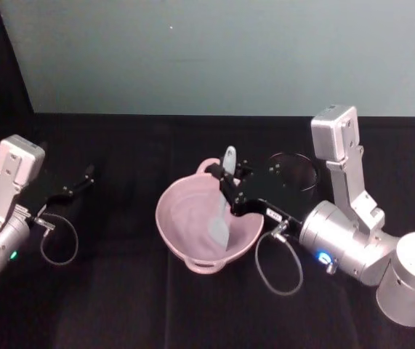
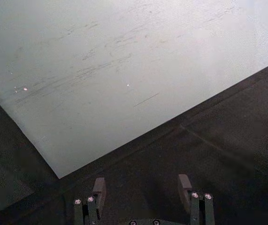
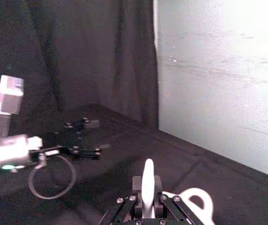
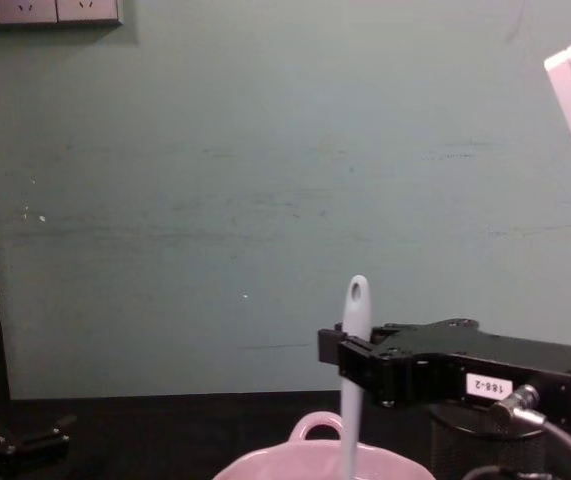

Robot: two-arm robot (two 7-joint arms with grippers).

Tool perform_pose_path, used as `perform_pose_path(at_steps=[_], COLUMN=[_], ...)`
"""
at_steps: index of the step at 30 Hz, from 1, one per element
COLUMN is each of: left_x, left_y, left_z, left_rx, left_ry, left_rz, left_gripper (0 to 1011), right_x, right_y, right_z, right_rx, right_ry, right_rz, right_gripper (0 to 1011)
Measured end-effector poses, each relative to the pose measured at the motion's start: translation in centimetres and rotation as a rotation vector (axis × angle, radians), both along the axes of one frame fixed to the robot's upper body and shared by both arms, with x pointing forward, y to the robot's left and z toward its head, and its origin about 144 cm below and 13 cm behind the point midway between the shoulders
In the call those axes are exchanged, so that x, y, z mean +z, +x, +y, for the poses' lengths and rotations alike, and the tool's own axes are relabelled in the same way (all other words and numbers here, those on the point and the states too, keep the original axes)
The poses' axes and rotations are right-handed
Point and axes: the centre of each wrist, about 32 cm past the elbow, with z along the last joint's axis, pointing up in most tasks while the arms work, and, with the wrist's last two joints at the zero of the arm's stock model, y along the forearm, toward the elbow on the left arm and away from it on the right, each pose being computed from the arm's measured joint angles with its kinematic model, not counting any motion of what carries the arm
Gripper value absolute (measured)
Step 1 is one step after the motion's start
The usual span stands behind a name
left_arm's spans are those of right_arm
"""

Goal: Use the one hand to pick up the spoon and stir the clear water in the bowl.

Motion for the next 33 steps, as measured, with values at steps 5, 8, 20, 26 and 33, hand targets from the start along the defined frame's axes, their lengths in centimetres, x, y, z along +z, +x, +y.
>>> perform_pose_path(at_steps=[5,8,20,26,33], left_x=[0.0,0.0,0.0,0.0,0.0], left_y=[0.0,0.0,0.0,0.0,0.0], left_z=[0.0,0.0,0.0,0.0,0.0], left_rx=[0.000,0.000,0.000,0.000,0.000], left_ry=[0.000,0.000,0.000,0.000,0.000], left_rz=[0.000,0.000,0.000,0.000,0.000], left_gripper=[1011,1011,1011,1011,1011], right_x=[-0.2,-0.3,-1.5,-1.7,-1.7], right_y=[-0.6,-0.6,2.3,3.7,4.6], right_z=[0.9,1.6,4.1,4.5,4.4], right_rx=[0.044,0.064,0.054,0.013,-0.042], right_ry=[0.038,0.051,0.075,0.074,0.071], right_rz=[0.006,0.002,-0.033,-0.049,-0.074], right_gripper=[127,127,127,127,127])
